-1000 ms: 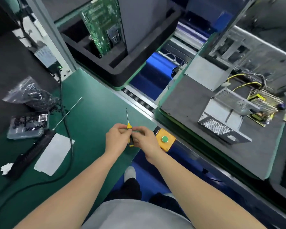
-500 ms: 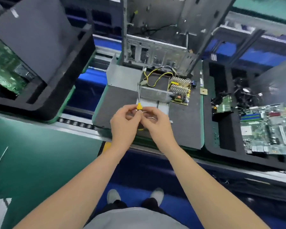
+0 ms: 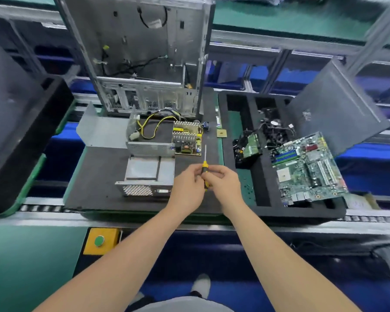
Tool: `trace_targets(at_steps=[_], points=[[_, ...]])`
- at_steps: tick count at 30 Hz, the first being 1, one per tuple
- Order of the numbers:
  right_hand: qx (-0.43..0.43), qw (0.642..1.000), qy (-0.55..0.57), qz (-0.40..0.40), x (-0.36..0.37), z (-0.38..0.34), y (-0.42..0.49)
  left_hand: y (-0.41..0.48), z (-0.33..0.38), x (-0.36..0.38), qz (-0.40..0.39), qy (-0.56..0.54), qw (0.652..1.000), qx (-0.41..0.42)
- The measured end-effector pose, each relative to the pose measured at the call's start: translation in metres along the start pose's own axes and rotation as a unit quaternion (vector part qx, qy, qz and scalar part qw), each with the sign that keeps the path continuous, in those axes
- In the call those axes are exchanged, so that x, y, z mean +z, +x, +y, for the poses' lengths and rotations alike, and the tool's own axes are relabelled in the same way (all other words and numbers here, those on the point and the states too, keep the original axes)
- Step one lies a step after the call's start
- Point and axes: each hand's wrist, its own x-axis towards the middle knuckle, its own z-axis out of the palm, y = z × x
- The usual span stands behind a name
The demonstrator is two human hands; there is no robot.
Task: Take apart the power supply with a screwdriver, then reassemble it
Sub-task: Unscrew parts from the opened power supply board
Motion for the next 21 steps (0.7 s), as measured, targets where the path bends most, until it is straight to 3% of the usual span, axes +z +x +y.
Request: trace_targets(at_steps=[7, 15, 21], points=[[0.057, 0.997, -0.056, -0.016, 0.003, 0.019, 0.022, 0.013, -0.023, 0.012, -0.037, 0.003, 0.997, -0.072], [0.032, 0.991, -0.122, -0.044, 0.003, 0.029, 0.028, 0.018, -0.029, 0.016, -0.041, 0.012, 0.993, -0.107], [0.009, 0.984, -0.168, -0.053, 0.004, 0.030, 0.031, 0.023, -0.023, 0.013, -0.057, 0.042, 0.993, -0.090]])
